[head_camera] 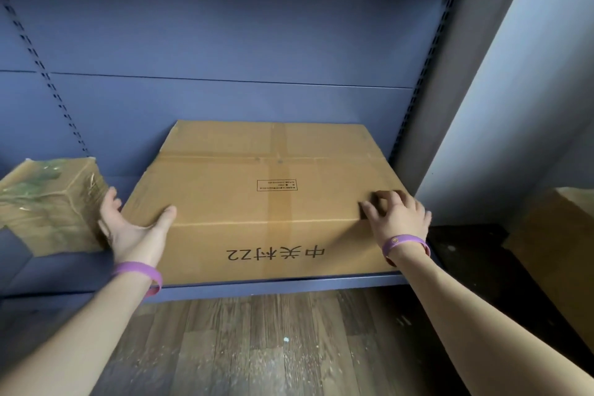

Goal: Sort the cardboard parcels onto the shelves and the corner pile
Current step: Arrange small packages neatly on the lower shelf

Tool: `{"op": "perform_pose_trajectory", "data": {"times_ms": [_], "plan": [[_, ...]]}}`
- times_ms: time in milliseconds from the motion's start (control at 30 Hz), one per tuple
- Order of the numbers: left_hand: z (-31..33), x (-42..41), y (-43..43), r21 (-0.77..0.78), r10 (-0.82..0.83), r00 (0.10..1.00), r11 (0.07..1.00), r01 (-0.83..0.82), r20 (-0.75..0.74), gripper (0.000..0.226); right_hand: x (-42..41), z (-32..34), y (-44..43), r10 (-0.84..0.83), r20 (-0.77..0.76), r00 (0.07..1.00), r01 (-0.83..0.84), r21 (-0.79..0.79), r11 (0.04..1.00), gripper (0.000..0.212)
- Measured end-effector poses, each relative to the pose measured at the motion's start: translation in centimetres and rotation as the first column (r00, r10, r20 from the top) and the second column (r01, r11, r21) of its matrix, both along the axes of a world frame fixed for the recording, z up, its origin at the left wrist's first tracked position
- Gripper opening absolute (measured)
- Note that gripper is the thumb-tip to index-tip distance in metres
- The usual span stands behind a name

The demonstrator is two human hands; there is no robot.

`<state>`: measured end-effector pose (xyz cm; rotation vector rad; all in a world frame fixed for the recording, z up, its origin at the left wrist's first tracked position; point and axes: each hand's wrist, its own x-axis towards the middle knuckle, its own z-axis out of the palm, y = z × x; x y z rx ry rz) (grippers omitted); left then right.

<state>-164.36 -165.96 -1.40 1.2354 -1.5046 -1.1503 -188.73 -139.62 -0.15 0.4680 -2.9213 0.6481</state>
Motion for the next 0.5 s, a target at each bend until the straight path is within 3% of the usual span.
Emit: {"op": "perform_pose_trajectory", "data": {"times_ms": [100, 233, 500], "plan": [[-0.5, 0.4, -0.2, 0.145, 0.018, 0.998, 0.989, -0.009, -0.064, 0.100, -0.4, -0.4, 1.7, -0.102, 0.121, 0.987, 0.123, -0.184, 0.975, 0.058], [-1.1, 0.9, -0.7, 0.322, -0.004, 0.997, 0.946, 0.028, -0.076, 0.093, -0.2, -0.8, 2.8, -0.035, 0.422, 0.906, 0.303, -0.588, 0.750, 0.091], [-2.0, 3.7, 0.1, 0.325, 0.035, 0.996, 0.946, -0.005, -0.087, 0.087, 2.7, -1.5, 4.8, -0.022, 0.532, 0.847, 0.434, -0.666, 0.606, 0.097]]}}
